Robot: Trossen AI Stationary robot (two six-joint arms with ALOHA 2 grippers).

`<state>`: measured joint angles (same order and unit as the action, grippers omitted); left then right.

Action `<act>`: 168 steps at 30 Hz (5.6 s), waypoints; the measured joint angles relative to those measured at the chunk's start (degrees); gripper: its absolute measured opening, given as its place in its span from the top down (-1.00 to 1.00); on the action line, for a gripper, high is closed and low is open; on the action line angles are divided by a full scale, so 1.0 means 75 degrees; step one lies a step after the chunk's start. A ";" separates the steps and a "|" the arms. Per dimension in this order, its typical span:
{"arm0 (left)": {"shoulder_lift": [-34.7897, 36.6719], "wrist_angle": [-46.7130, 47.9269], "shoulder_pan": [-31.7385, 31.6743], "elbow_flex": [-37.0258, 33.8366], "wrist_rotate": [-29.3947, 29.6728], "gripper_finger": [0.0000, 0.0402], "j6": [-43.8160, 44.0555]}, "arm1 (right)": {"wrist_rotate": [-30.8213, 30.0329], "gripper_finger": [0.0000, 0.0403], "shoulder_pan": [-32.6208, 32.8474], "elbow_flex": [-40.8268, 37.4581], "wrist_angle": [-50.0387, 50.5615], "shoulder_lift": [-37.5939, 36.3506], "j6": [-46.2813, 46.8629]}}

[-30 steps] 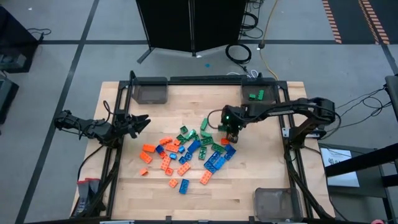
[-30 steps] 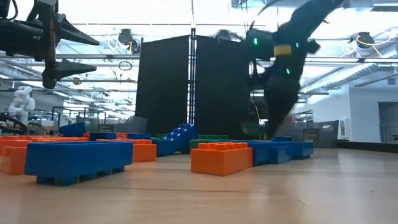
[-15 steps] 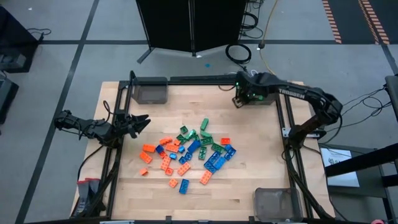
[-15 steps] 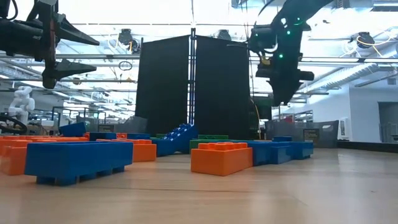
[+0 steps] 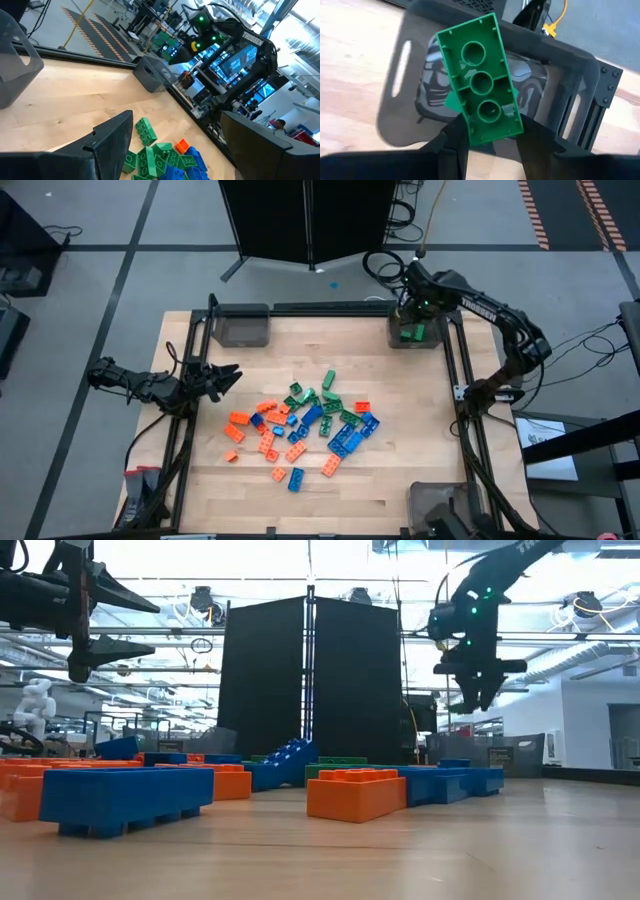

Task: Sort blocks
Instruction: Put the green game piece into the top right black bin, then put the blue game piece into the bottom black bin

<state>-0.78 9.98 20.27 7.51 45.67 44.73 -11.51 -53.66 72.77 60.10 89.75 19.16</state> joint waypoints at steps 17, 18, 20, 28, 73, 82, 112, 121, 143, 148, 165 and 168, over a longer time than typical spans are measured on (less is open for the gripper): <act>0.0000 0.0001 0.0000 -0.0002 0.0003 -0.51 0.0204 | 0.0466 0.42 -0.0153 -0.0009 -0.0760 0.1251 -0.0801; 0.0000 0.0003 0.0000 0.0000 0.0003 -0.51 0.0204 | 0.0537 0.42 -0.0153 -0.0009 -0.0820 0.1251 -0.0837; 0.0000 0.0003 0.0000 -0.0003 0.0003 -0.51 0.0201 | 0.0574 0.32 -0.0154 -0.0009 -0.0911 0.1251 -0.0854; 0.0000 0.0006 0.0000 -0.0003 0.0003 -0.51 0.0193 | 0.0585 -0.37 -0.0211 -0.0009 -0.0746 0.1216 -0.0843; -0.0003 0.0406 0.0000 -0.0003 0.0008 -0.51 0.0402 | 0.2888 -0.20 0.8268 -0.2060 -0.3236 -0.0225 -0.3941; -0.0034 0.0422 0.0000 -0.0003 0.0006 -0.51 0.0405 | 0.2132 -0.20 0.8517 -0.2063 -0.3401 0.0899 -0.4446; -0.0032 0.0484 0.0000 -0.0003 0.0006 -0.51 0.0400 | 0.1708 0.43 0.8792 -0.0920 -0.1910 0.0023 -0.0869; -0.0032 0.0516 0.0000 -0.0003 0.0003 -0.51 0.0400 | 0.0708 0.43 1.1054 -0.0883 -0.0226 -0.1772 0.3478; -0.0032 0.0629 0.0000 -0.0003 0.0003 -0.51 0.0412 | 0.0853 0.43 1.5131 -0.0889 -0.1643 0.0449 0.9003; -0.0032 0.0618 0.0000 -0.0003 0.0000 -0.51 0.0556 | 0.0973 0.42 1.5156 -0.0889 -0.1609 0.0675 0.8952; -0.0030 0.0819 0.0000 -0.0003 0.0002 -0.51 0.0595 | 0.0796 -0.30 1.4851 -0.0589 -0.1862 0.0157 0.9186; -0.0032 0.0954 0.0000 -0.0003 0.0003 -0.51 0.0595 | 0.0498 -0.21 1.4418 -0.0188 -0.1847 -0.0224 0.8229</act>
<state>-1.02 17.13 20.27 7.49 45.69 49.19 -7.77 54.48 71.36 46.24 88.07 80.88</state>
